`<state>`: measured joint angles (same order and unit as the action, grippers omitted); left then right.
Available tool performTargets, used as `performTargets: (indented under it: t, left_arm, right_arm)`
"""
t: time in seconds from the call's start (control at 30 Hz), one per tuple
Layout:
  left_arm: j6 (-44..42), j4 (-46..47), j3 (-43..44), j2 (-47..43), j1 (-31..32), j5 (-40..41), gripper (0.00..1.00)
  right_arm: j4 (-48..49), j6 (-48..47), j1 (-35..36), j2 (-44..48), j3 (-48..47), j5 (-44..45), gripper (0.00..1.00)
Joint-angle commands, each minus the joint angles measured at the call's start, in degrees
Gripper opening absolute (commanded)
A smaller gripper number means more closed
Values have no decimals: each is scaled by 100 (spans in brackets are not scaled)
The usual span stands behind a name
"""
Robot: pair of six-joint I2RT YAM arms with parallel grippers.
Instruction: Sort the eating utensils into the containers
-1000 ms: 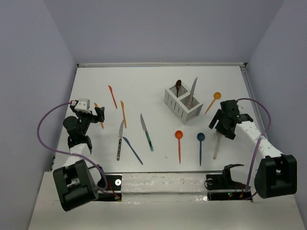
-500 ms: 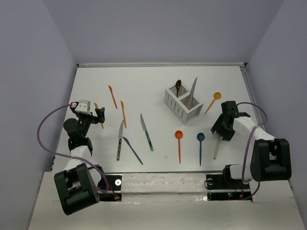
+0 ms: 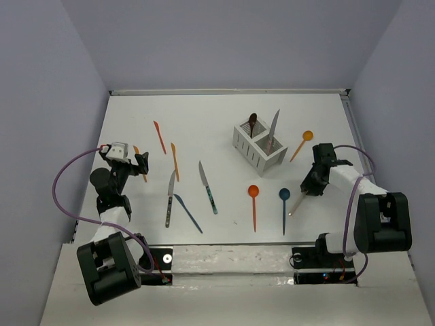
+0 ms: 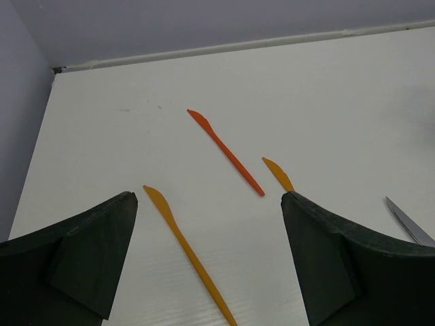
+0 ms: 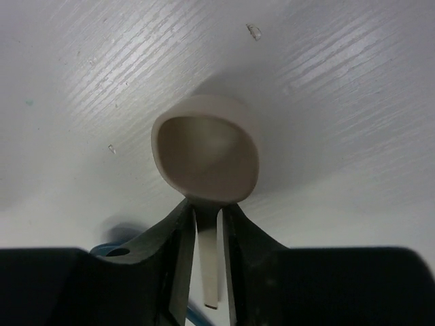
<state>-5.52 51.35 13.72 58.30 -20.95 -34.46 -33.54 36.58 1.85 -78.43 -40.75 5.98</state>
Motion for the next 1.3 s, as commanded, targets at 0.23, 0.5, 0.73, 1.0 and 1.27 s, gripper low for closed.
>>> performTargets:
  t: [0.23,0.5,0.73,1.0,1.27]
  left_arm:
    - [-81,419,-62,-126,12,-96,99]
    - [-81,428,-80,-144,12,-96,99]
    - [-72,454,-80,-109,12,-96,99]
    - [-72,446,-27,58,12,-87,99]
    - [-81,411,140,453,12,-105,99]
  right_arm:
    - [401,-291,-9,241,59,-27,0]
    - [427,-379,-9,923,-20,175,0]
    - [960,-362,569,2752,-1021,1244,0]
    - [4282,-2320,3075,1307,-2381,3155,0]
    - [5603,-3271,3138,-1164,-3676,2655,0]
